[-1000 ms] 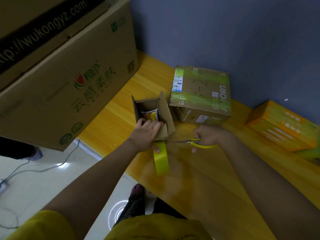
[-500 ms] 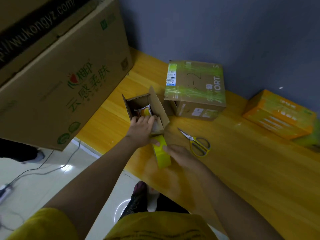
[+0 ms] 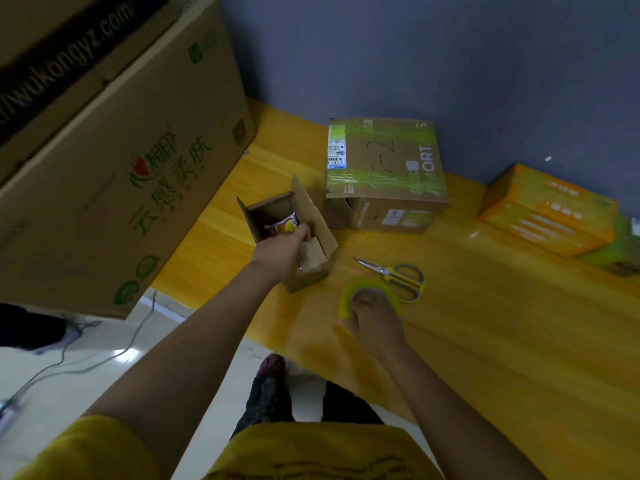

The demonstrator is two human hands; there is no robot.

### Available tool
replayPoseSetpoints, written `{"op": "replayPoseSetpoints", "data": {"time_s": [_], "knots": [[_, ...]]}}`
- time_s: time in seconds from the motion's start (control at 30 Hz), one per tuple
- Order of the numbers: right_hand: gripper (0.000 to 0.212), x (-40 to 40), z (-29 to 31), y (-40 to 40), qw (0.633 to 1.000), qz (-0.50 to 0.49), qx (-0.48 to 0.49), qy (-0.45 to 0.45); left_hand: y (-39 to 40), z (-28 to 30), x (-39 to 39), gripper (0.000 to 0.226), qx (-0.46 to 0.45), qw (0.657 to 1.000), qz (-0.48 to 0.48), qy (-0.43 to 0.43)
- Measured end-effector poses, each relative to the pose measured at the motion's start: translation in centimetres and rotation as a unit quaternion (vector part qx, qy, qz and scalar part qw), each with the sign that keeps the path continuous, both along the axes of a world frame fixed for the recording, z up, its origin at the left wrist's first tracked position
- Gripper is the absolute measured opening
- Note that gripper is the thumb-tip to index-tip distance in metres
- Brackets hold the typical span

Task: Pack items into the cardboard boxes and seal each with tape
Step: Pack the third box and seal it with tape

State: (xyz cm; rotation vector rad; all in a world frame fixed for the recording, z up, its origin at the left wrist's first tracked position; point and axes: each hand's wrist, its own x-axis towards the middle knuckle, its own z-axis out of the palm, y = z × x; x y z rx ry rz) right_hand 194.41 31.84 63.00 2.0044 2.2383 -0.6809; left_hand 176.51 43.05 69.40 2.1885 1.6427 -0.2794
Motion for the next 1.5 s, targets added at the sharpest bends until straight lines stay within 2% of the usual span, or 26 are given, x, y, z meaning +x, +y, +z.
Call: {"op": "replayPoseSetpoints", "data": {"time_s": [0.03, 0.07, 0.13, 0.2, 0.23, 0.37, 0.5, 0.57, 0.63, 0.7, 0.77, 0.87, 0.93, 0.97, 1.0, 1.03, 1.07, 1.1, 1.13, 1.17, 1.23, 1.27, 1.33, 1.4, 1.43, 1.5], "knots": [[0.029, -1.3, 0.7, 0.0, 0.988, -0.068, 0.089, 0.109, 0.4, 0.0, -0.1, 0.034, -0.019, 1.000, 0.013, -0.019], [0.021, -2.8, 1.8, 0.2, 0.950, -0.147, 0.144, 0.235, 0.9, 0.0, -0.2, 0.033, -0.043, 0.998, 0.022, -0.039], [0.023, -5.5, 3.5, 1.9, 0.821, -0.297, 0.086, 0.481, 1.9, -0.1, -0.3, 0.030, -0.091, 0.993, 0.012, -0.074], [0.033, -7.7, 4.2, 4.6, 0.685, -0.391, 0.005, 0.615, 2.8, 0.0, -0.7, 0.024, -0.127, 0.986, -0.012, -0.104], [0.036, -8.5, 4.1, 5.8, 0.647, -0.421, -0.018, 0.636, 3.2, 0.1, -1.0, 0.023, -0.150, 0.980, -0.012, -0.128], [0.039, -9.5, 2.2, 6.5, 0.564, -0.498, -0.053, 0.656, 4.7, -0.3, -1.3, 0.026, -0.221, 0.958, -0.002, -0.181], [0.035, -9.8, -0.3, 4.4, 0.508, -0.616, -0.032, 0.601, 5.4, -1.4, -2.0, 0.019, -0.240, 0.956, -0.016, -0.168], [0.037, -10.5, -0.6, 3.7, 0.486, -0.626, -0.005, 0.610, 5.4, -1.8, -2.4, 0.030, -0.246, 0.954, -0.019, -0.170], [0.037, -11.1, -0.1, 4.3, 0.495, -0.594, 0.020, 0.634, 5.2, -2.1, -2.7, 0.041, -0.249, 0.953, -0.021, -0.173], [0.037, -11.7, -0.2, 5.6, 0.505, -0.583, 0.030, 0.636, 4.9, -2.0, -2.8, 0.033, -0.241, 0.958, -0.012, -0.157], [0.039, -12.6, -1.1, 6.0, 0.534, -0.594, 0.009, 0.601, 4.9, -1.7, -2.9, 0.025, -0.239, 0.960, 0.008, -0.147], [0.038, -13.7, -2.9, 4.4, 0.559, -0.572, -0.019, 0.599, 4.8, -1.8, -3.1, 0.026, -0.235, 0.959, 0.029, -0.154], [0.030, -13.4, -3.0, 3.0, 0.650, -0.531, 0.016, 0.544, 4.5, -1.9, -2.8, 0.027, -0.223, 0.961, 0.050, -0.159], [0.030, -12.7, -3.1, 2.2, 0.723, -0.496, 0.055, 0.478, 4.1, -1.9, -2.5, 0.031, -0.224, 0.958, 0.067, -0.165], [0.027, -11.9, -3.1, 1.4, 0.794, -0.462, 0.092, 0.384, 3.7, -1.7, -2.1, 0.033, -0.229, 0.953, 0.093, -0.178], [0.022, -10.9, -3.1, 0.9, 0.841, -0.448, 0.152, 0.261, 3.4, -1.6, -1.5, 0.029, -0.239, 0.939, 0.125, -0.213], [0.023, -9.7, -3.1, 0.4, 0.870, -0.426, 0.206, 0.140, 3.2, -1.4, -0.7, 0.019, -0.250, 0.922, 0.166, -0.243], [0.030, -8.7, -3.0, 0.1, 0.885, -0.411, 0.208, 0.071, 2.9, -1.0, -0.1, 0.017, -0.254, 0.907, 0.207, -0.264], [0.039, -7.6, -2.8, -0.1, 0.903, -0.396, 0.163, 0.026, 2.9, -0.9, 0.5, 0.028, -0.248, 0.891, 0.251, -0.285], [0.049, -6.9, -2.7, -0.1, 0.923, -0.380, 0.068, -0.009, 3.0, -0.6, 1.1, 0.037, -0.246, 0.875, 0.287, -0.302], [0.057, -6.1, -2.8, -0.2, 0.941, -0.315, -0.080, -0.090, 3.3, -0.2, 2.1, 0.042, -0.240, 0.855, 0.304, -0.344], [0.053, -5.9, -3.0, -0.2, 0.947, -0.283, -0.097, -0.121, 3.5, 0.5, 2.5, 0.039, -0.234, 0.860, 0.314, -0.328], [0.047, -5.7, -3.0, -0.2, 0.953, -0.237, -0.099, -0.159, 4.1, 1.4, 2.9, 0.030, -0.205, 0.919, 0.235, -0.241], [0.045, -5.6, -2.7, 0.0, 0.955, -0.227, -0.088, -0.169, 4.7, 2.5, 2.3, 0.024, -0.232, 0.926, 0.182, -0.235], [0.044, -5.6, -2.6, 0.0, 0.955, -0.229, -0.077, -0.170, 4.7, 2.7, 1.2, 0.022, -0.218, 0.952, 0.098, -0.191], [0.043, -5.6, -2.1, 0.0, 0.956, -0.242, -0.058, -0.156, 4.6, 3.3, -1.1, 0.019, -0.213, 0.974, -0.033, -0.074]]}}
